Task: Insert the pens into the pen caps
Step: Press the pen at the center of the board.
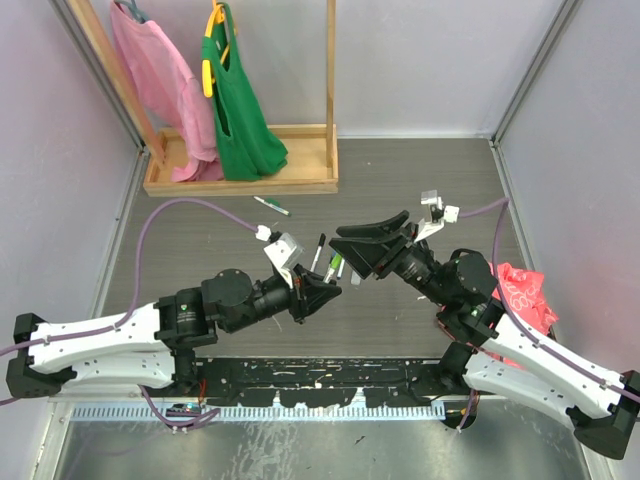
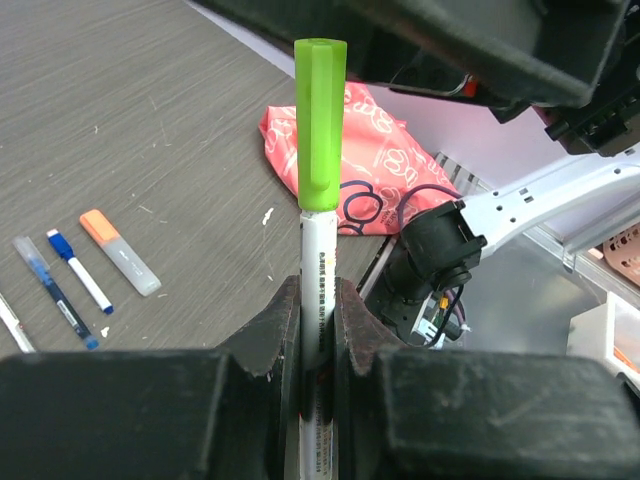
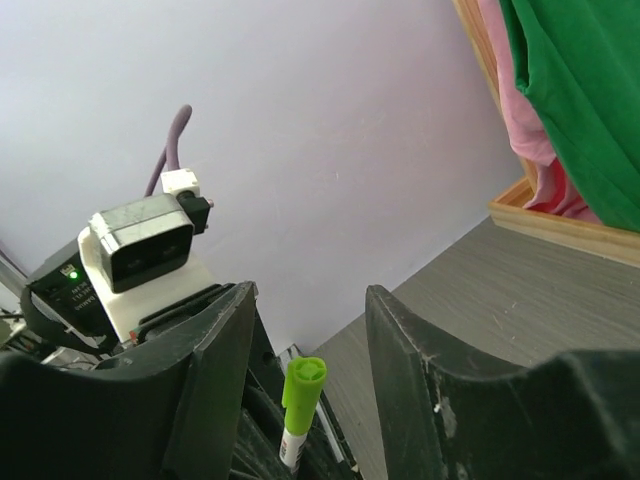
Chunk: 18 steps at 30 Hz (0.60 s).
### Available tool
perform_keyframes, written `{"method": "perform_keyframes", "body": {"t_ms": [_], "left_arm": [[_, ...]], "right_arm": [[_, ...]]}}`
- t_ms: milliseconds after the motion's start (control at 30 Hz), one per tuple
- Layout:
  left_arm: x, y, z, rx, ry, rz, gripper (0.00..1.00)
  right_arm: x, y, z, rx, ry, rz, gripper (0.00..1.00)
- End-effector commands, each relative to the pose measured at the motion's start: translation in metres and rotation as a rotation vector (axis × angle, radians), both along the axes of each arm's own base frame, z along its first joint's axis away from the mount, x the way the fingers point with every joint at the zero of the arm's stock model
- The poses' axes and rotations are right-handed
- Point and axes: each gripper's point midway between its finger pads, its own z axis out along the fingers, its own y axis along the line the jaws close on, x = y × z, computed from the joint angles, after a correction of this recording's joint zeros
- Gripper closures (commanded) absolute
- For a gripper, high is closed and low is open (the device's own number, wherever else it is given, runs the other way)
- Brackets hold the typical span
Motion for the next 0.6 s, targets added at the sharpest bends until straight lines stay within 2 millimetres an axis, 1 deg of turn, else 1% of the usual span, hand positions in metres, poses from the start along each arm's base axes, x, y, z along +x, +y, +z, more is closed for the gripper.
{"method": "perform_keyframes", "body": {"t_ms": [0, 200, 333, 567], "left_arm": [[-0.002, -0.001, 0.039, -0.096, -0.029, -0.017, 1.00], [0.001, 0.000, 0.039, -0.097, -0.028, 0.000, 1.00], [0.003, 0.000, 0.038, -0.100, -0.022, 0.012, 1.00], [0.003, 0.000, 0.038, -0.108, -0.015, 0.018, 1.00]], "right_arm": [[-0.013, -0.001, 0.027, 0.056, -0.067, 0.050, 0.47], [-0.017, 0.002, 0.023, 0.054, -0.060, 0.076, 0.52], [-0.019, 0.003, 0.017, 0.047, -0.052, 0.091, 0.59], [-0.020, 0.003, 0.011, 0.050, -0.039, 0.103, 0.67]]}}
